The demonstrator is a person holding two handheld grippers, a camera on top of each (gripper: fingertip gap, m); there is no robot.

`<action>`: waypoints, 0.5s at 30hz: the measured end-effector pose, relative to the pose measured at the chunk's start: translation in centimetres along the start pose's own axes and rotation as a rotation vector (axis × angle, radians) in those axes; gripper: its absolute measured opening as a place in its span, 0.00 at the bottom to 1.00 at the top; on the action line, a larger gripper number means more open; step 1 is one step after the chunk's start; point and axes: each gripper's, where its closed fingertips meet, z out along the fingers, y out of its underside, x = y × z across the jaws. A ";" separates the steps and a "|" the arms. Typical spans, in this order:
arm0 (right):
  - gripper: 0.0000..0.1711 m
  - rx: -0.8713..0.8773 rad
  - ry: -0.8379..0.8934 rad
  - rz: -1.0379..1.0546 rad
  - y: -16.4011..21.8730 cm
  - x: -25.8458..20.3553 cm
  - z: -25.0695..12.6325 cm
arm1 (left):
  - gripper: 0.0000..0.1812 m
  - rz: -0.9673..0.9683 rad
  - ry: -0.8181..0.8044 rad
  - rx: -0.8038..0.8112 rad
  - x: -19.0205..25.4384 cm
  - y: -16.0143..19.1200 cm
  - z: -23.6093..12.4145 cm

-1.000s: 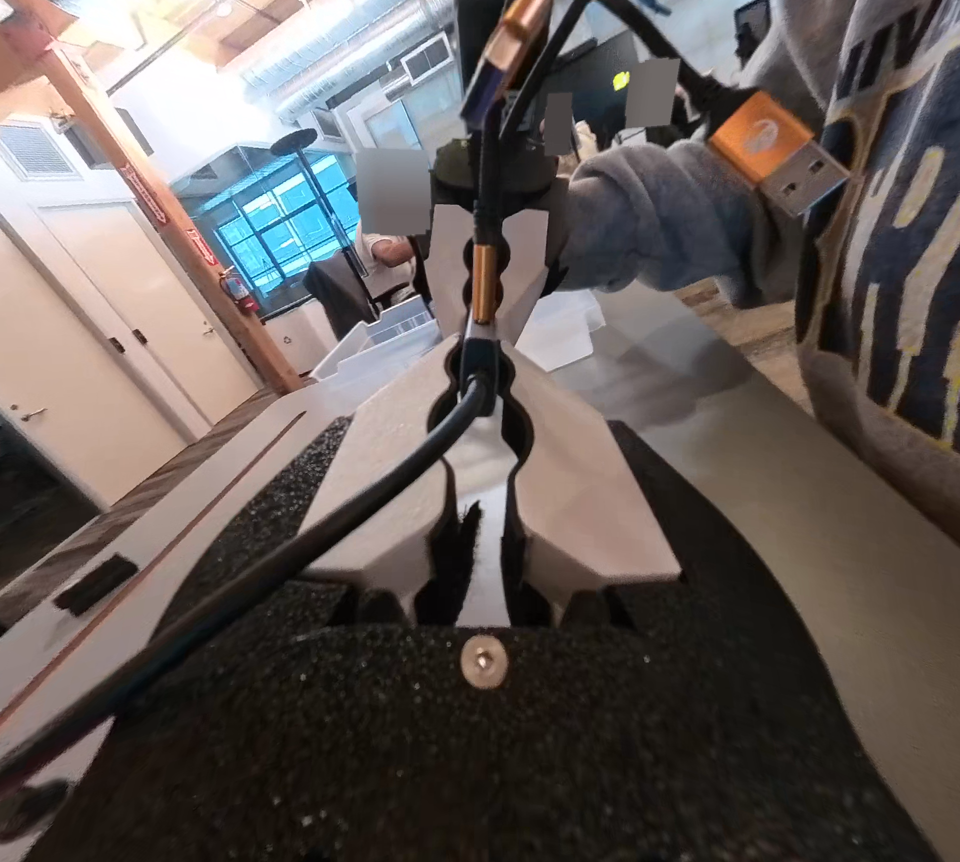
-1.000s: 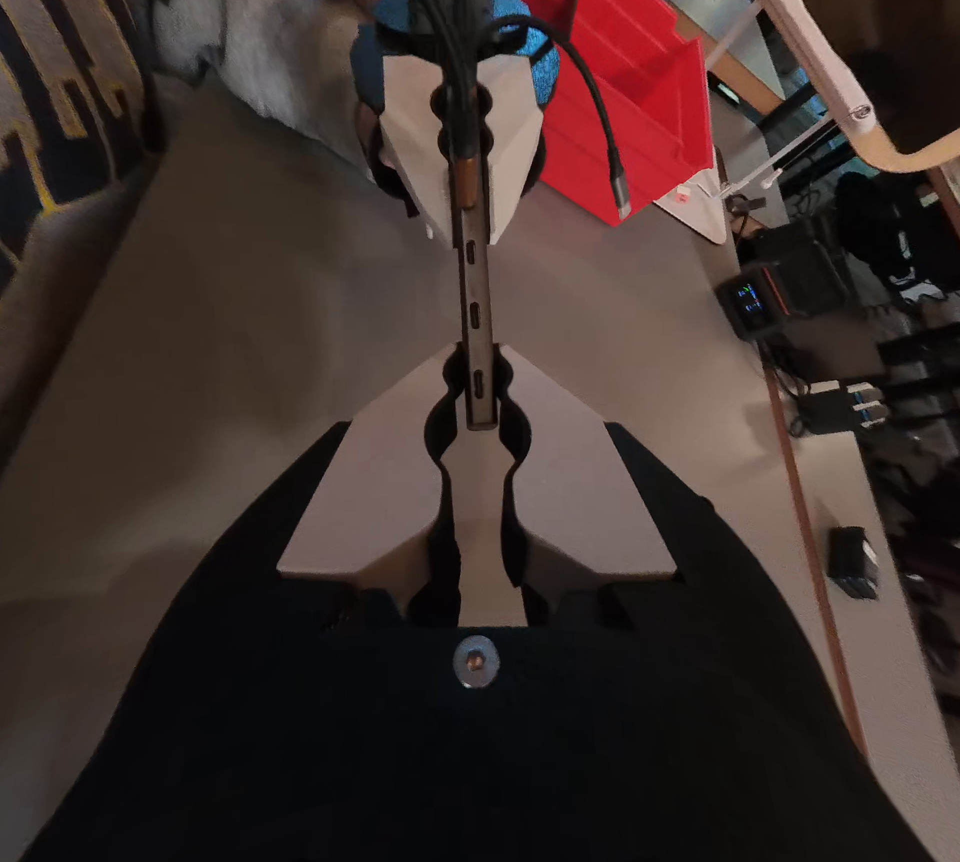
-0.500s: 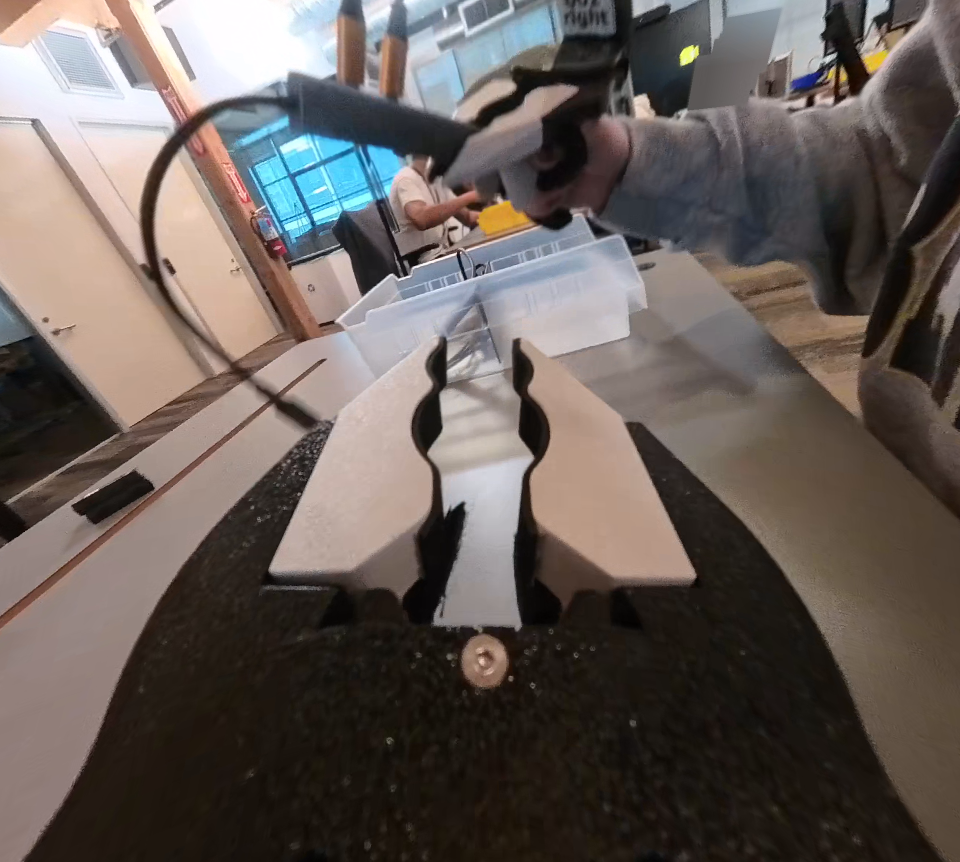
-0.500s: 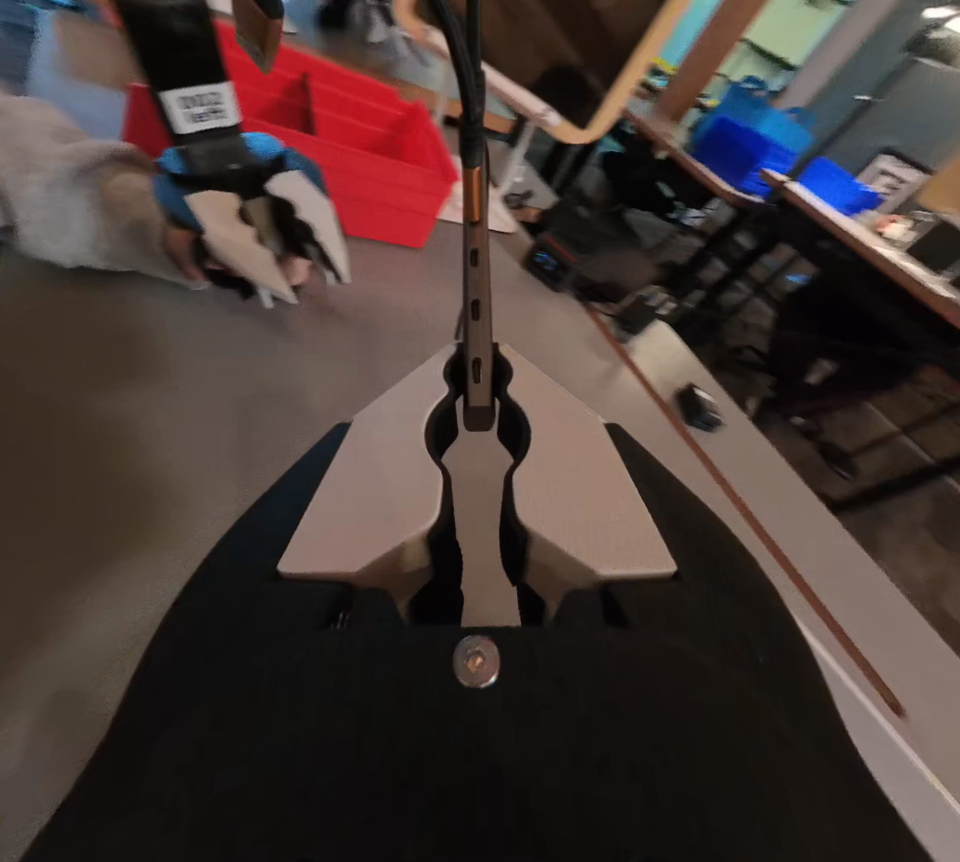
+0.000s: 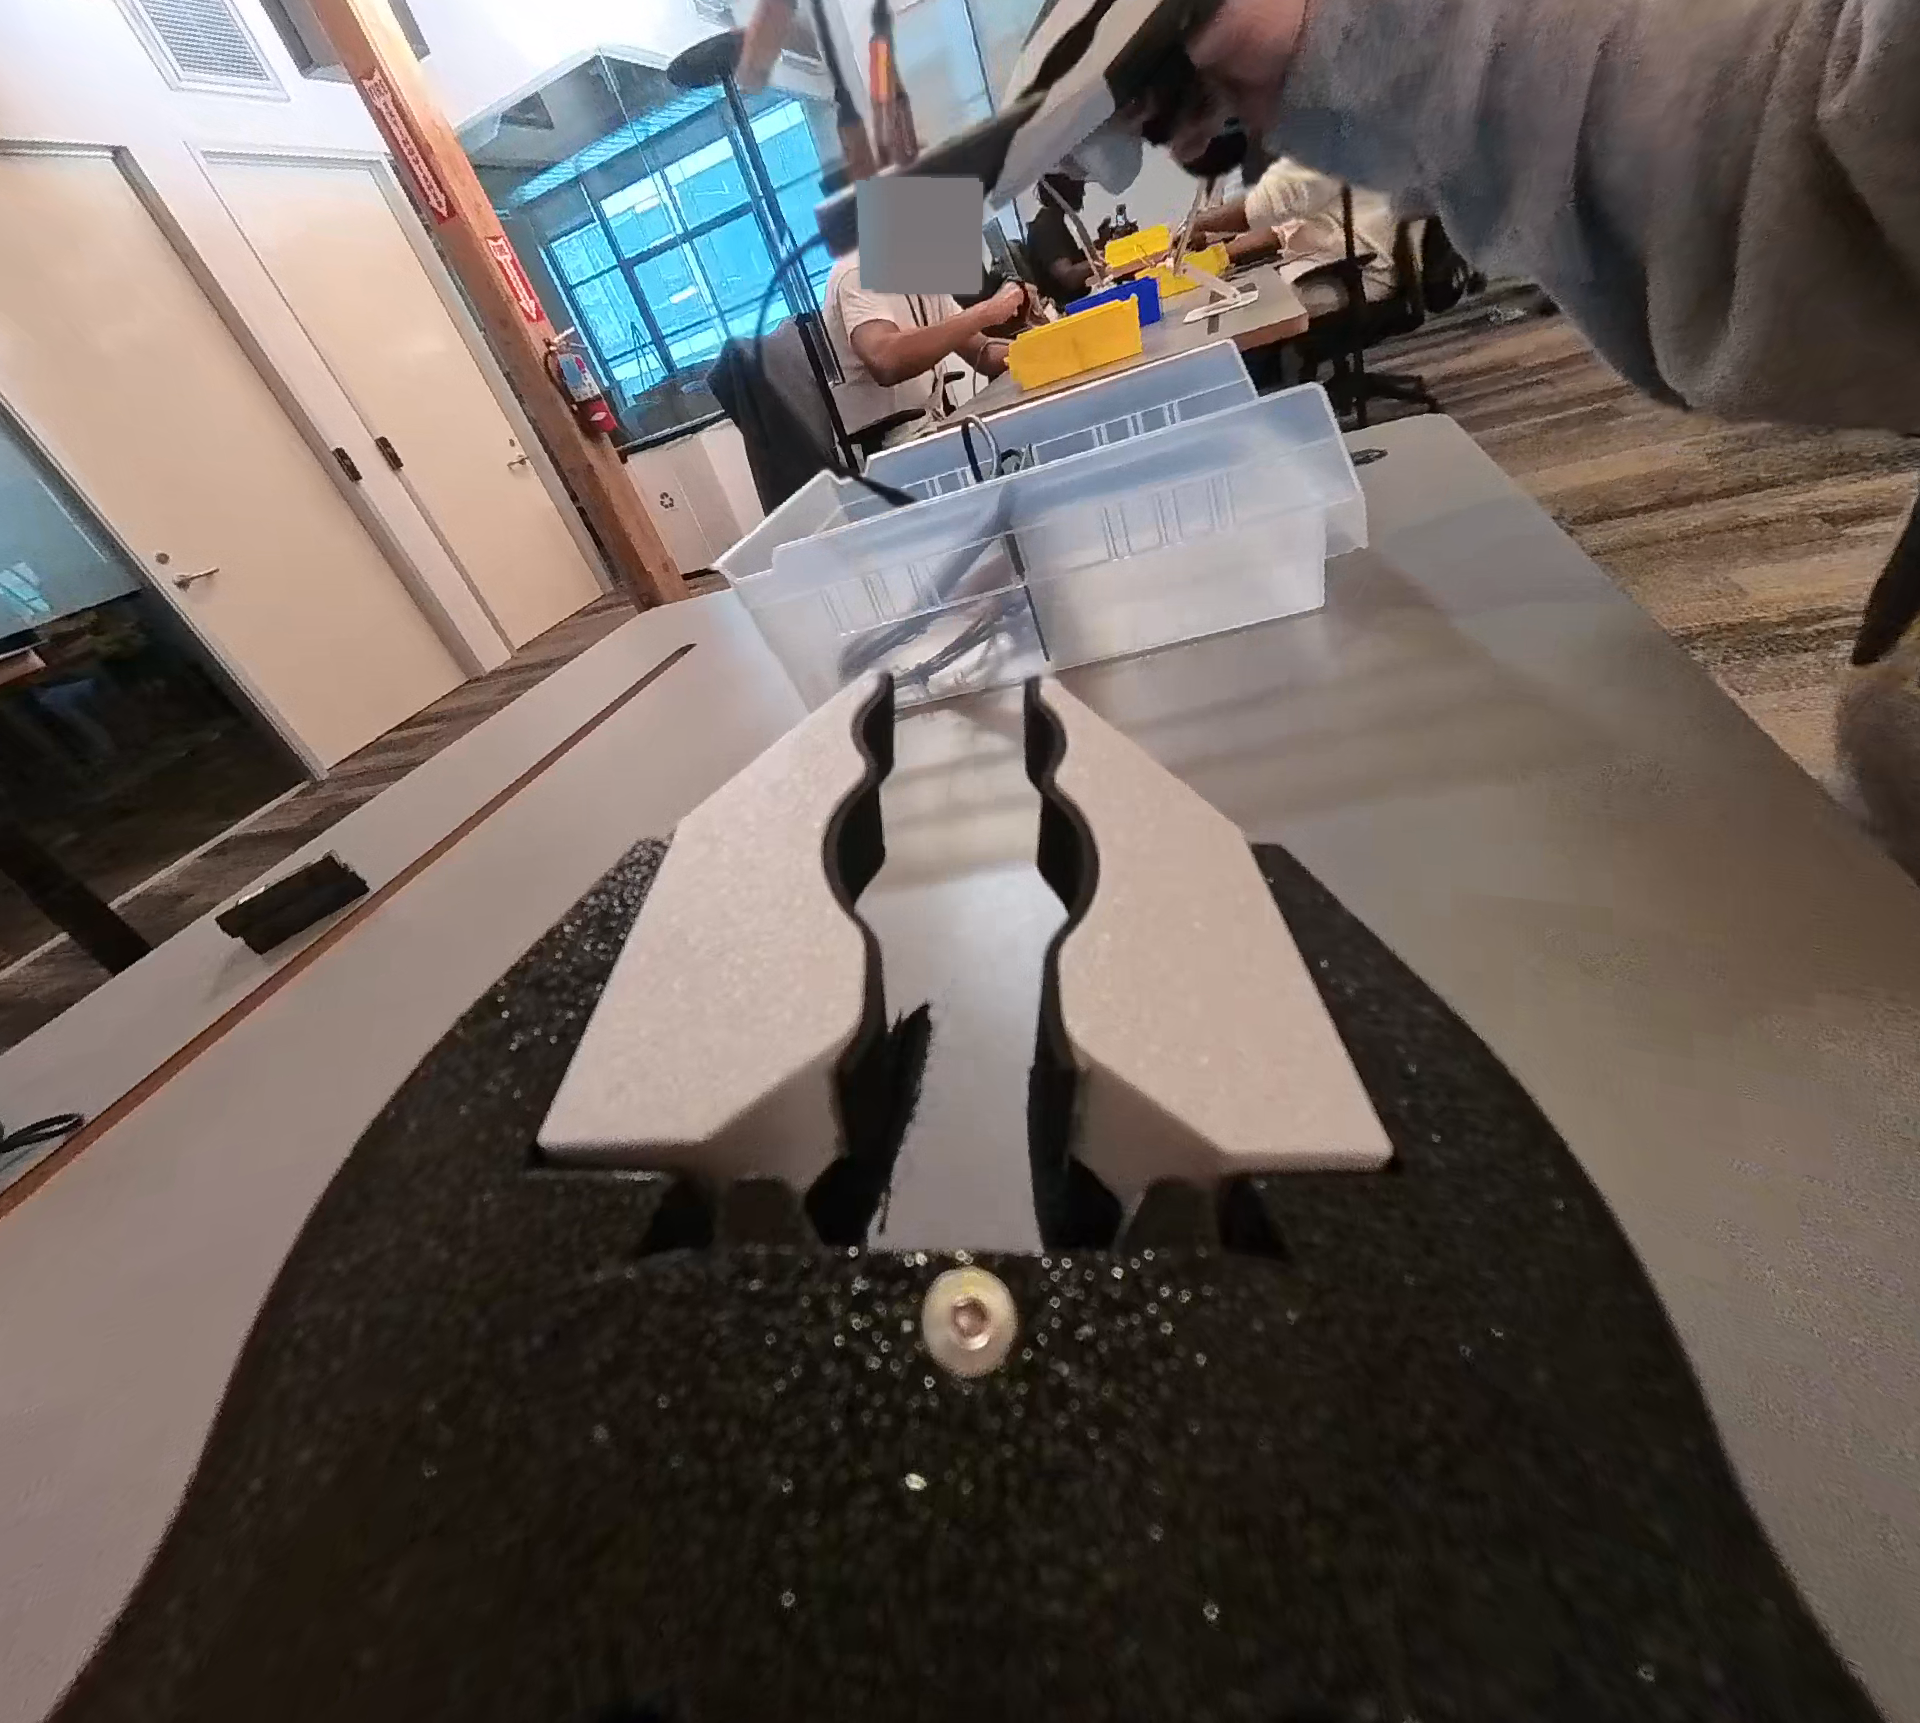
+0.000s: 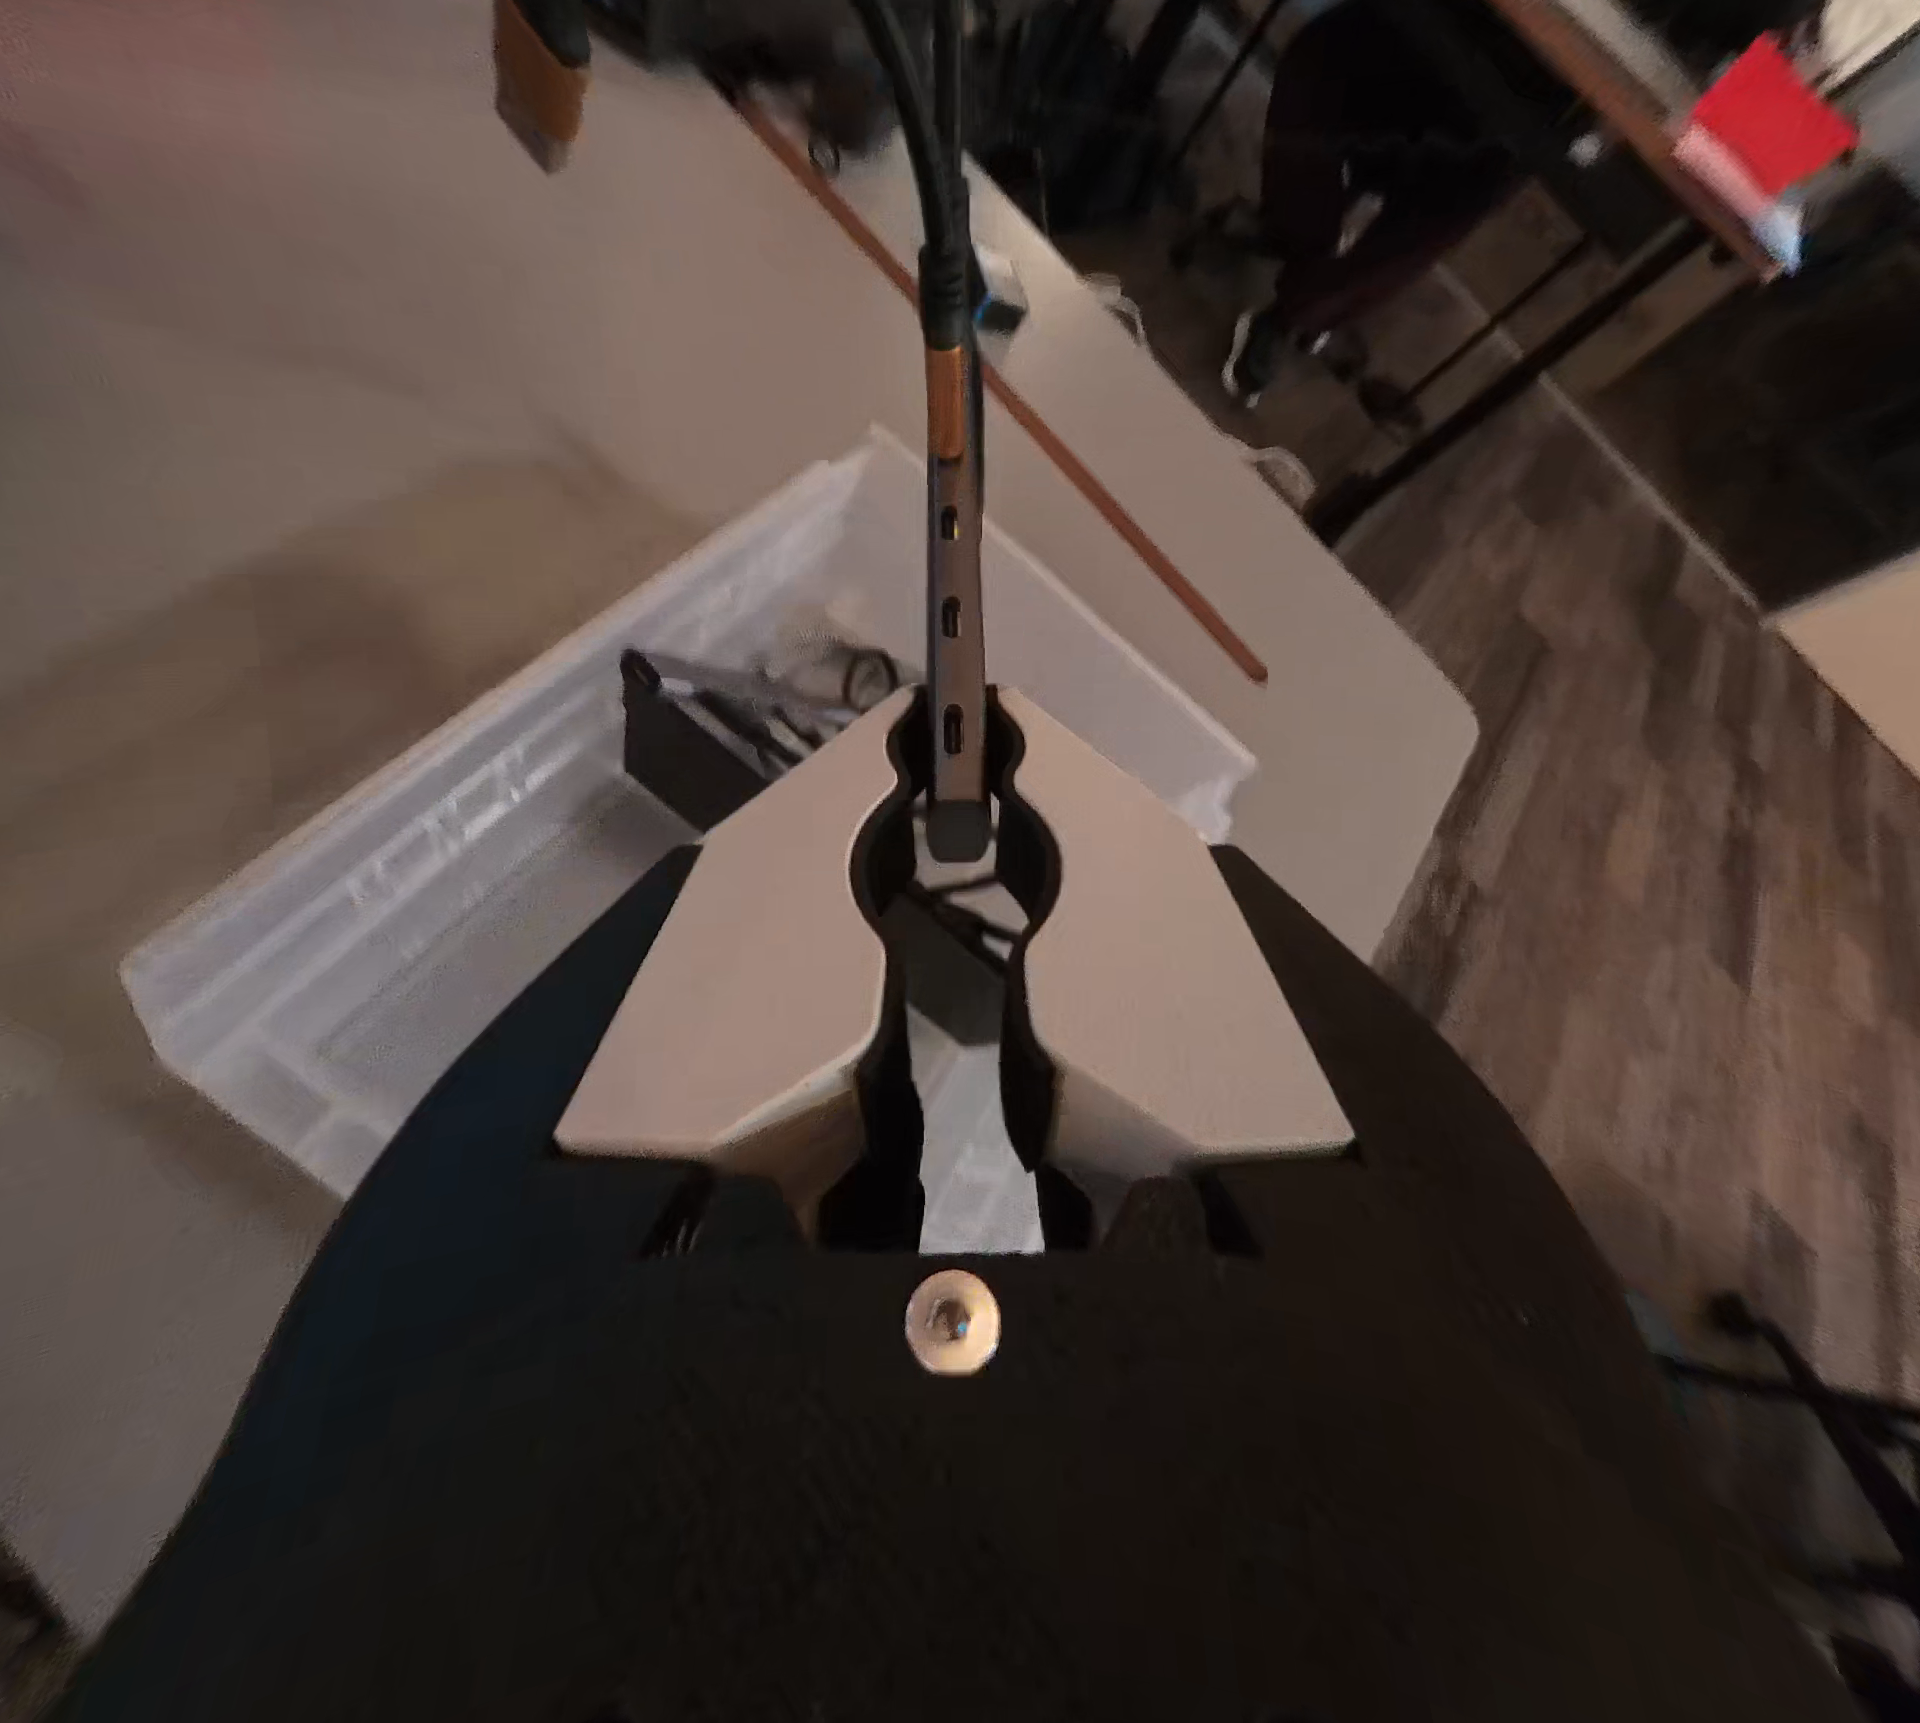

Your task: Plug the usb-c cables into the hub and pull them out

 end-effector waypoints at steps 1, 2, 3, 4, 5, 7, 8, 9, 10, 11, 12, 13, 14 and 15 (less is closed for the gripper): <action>0.04 -0.053 -0.005 0.002 0.8 0.5 0.0 | 0.12 0.003 0.003 -0.007 0.1 0.1 0.1; 0.04 -0.111 -0.007 -0.002 1.7 1.0 0.1 | 0.12 0.006 0.006 -0.014 0.2 0.3 0.1; 0.04 -0.165 -0.003 -0.011 2.5 1.5 0.3 | 0.12 0.009 0.009 -0.019 0.2 0.4 0.2; 0.04 -0.216 -0.001 -0.021 3.2 1.9 0.6 | 0.12 0.012 0.012 -0.024 0.3 0.5 0.2; 0.04 -0.264 -0.003 -0.030 3.9 2.2 1.0 | 0.12 0.014 0.015 -0.029 0.4 0.6 0.2; 0.04 -0.349 -0.007 -0.049 5.3 2.8 2.1 | 0.12 0.017 0.015 -0.036 0.4 0.7 0.3; 0.04 -0.387 -0.015 -0.059 6.0 2.9 2.7 | 0.12 0.018 0.014 -0.037 0.4 0.7 0.2; 0.04 -0.414 -0.022 -0.071 6.5 3.0 3.3 | 0.12 0.018 0.013 -0.038 0.3 0.8 0.2; 0.04 -0.433 -0.030 -0.082 6.8 3.0 4.0 | 0.12 0.018 0.011 -0.039 0.3 0.8 0.2; 0.04 -0.451 -0.042 -0.086 7.1 2.9 4.7 | 0.12 0.017 0.010 -0.040 0.2 0.8 0.2; 0.04 -0.468 -0.055 -0.090 7.4 2.8 5.4 | 0.12 0.016 0.009 -0.041 0.2 0.8 0.2; 0.04 -0.489 -0.065 -0.099 7.8 2.7 6.0 | 0.12 0.016 0.007 -0.042 0.2 0.8 0.2; 0.04 -0.518 -0.073 -0.110 8.3 2.7 6.7 | 0.12 0.016 0.007 -0.043 0.1 0.9 0.2; 0.04 -0.548 -0.076 -0.122 8.7 2.7 7.3 | 0.12 0.018 0.008 -0.044 0.2 0.9 0.2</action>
